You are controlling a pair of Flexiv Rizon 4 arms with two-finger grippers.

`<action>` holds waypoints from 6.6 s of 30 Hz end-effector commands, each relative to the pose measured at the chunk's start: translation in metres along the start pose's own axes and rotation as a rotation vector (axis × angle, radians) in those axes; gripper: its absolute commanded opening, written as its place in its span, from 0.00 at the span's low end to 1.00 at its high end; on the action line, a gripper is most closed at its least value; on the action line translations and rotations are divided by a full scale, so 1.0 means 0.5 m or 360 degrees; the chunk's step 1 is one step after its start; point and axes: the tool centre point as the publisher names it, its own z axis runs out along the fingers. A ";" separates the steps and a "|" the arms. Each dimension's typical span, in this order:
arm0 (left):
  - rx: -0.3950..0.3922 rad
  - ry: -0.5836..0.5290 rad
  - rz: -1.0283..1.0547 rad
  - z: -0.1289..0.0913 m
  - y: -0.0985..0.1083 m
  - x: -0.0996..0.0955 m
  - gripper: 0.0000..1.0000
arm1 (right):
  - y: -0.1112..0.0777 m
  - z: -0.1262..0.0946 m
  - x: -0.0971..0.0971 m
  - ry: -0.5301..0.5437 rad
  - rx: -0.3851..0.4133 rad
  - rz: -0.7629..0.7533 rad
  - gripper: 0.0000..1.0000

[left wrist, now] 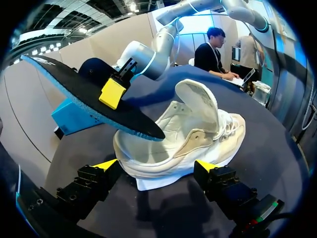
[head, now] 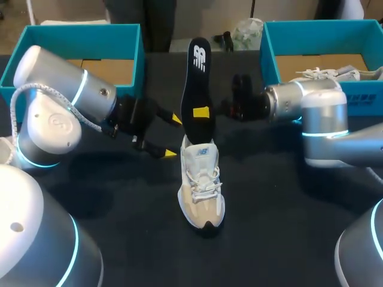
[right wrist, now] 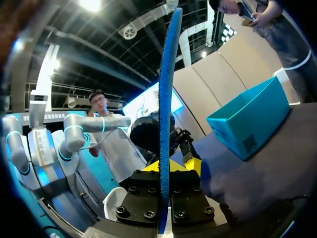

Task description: Take the shoe out of the shoebox, open the shoe tongue, remove and reinsert the insole, then place the shoe into the shoebox

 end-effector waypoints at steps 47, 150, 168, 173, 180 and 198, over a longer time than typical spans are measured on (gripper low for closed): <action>-0.0073 -0.0021 -0.0002 0.025 0.003 -0.005 1.00 | -0.044 0.022 -0.004 -0.0034 0.0017 0.0035 0.00; -0.0110 0.0044 0.0018 0.029 0.014 0.003 1.00 | -0.121 0.007 0.006 -0.0250 0.0164 0.0061 0.22; -0.0106 0.0034 0.0003 0.029 0.018 0.007 1.00 | -0.171 0.010 0.016 -0.0197 0.0262 0.0285 0.00; -0.0106 0.0034 -0.0001 0.030 0.019 0.007 1.00 | -0.199 0.013 0.032 -0.0193 0.0278 0.0380 0.00; -0.0105 0.0040 -0.0001 0.032 0.018 0.007 1.00 | -0.198 0.011 0.036 -0.0208 0.0276 0.0372 0.00; -0.0112 0.0038 0.0009 0.027 0.015 0.010 1.00 | -0.130 -0.002 0.008 -0.0224 0.0318 0.0228 0.21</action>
